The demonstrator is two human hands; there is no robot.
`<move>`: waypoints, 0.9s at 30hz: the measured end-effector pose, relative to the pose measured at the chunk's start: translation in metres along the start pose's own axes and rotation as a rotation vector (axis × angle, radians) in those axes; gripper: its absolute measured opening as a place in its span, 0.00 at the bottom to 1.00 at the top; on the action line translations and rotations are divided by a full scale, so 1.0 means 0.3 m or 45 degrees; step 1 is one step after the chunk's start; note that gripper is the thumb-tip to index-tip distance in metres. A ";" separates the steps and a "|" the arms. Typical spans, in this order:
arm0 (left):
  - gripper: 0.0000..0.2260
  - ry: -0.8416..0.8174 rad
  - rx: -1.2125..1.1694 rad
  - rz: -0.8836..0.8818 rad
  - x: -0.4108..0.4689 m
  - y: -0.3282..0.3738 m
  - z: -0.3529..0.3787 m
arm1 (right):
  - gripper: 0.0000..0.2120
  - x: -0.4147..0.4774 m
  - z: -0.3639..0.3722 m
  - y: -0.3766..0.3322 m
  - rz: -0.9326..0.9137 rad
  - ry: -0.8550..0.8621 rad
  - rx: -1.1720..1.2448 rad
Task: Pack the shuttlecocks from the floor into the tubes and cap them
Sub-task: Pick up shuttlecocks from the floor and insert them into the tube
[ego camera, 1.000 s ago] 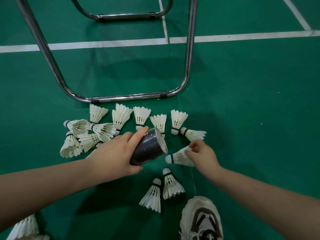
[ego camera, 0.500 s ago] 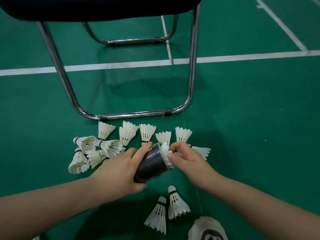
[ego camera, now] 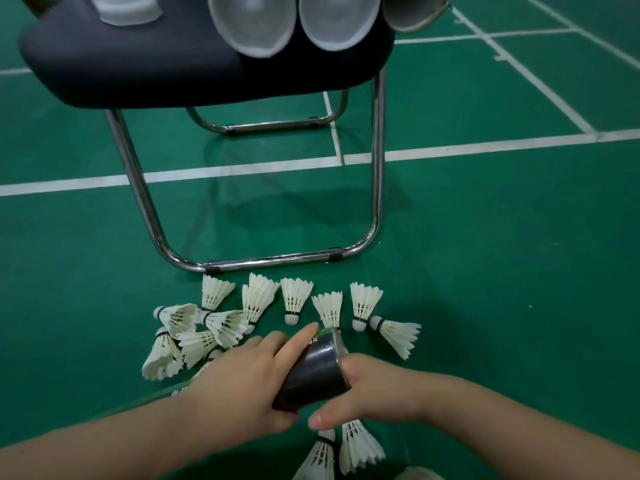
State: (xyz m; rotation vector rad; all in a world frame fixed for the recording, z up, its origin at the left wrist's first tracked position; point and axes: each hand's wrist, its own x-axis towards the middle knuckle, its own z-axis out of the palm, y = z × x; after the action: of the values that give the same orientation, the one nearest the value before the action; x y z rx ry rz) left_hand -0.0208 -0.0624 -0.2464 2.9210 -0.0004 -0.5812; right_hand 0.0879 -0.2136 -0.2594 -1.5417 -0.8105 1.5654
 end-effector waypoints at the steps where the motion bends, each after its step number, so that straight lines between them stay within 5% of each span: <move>1: 0.45 -0.004 0.003 0.014 0.005 0.006 0.008 | 0.23 0.001 -0.001 0.007 0.009 -0.013 0.006; 7: 0.42 0.105 -0.064 0.018 0.069 0.014 0.058 | 0.17 0.023 -0.035 0.053 -0.006 0.194 0.056; 18: 0.44 0.172 -0.173 -0.044 0.128 0.008 0.069 | 0.13 -0.008 -0.144 0.080 -0.226 1.036 0.314; 22: 0.44 0.161 -0.169 -0.052 0.111 -0.005 0.079 | 0.08 0.002 -0.189 0.172 0.062 1.372 0.177; 25: 0.45 0.171 -0.181 -0.076 0.108 -0.014 0.082 | 0.05 -0.002 -0.219 0.273 0.313 1.390 -0.063; 27: 0.45 0.174 -0.188 -0.100 0.107 -0.018 0.082 | 0.11 0.000 -0.236 0.321 0.494 1.366 -0.113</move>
State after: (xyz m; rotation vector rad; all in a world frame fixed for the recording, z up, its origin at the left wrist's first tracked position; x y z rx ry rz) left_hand -0.0007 -0.0619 -0.2818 2.8199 0.1673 -0.3738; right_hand 0.1494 -0.2668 -0.3469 -2.3237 0.0394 0.6937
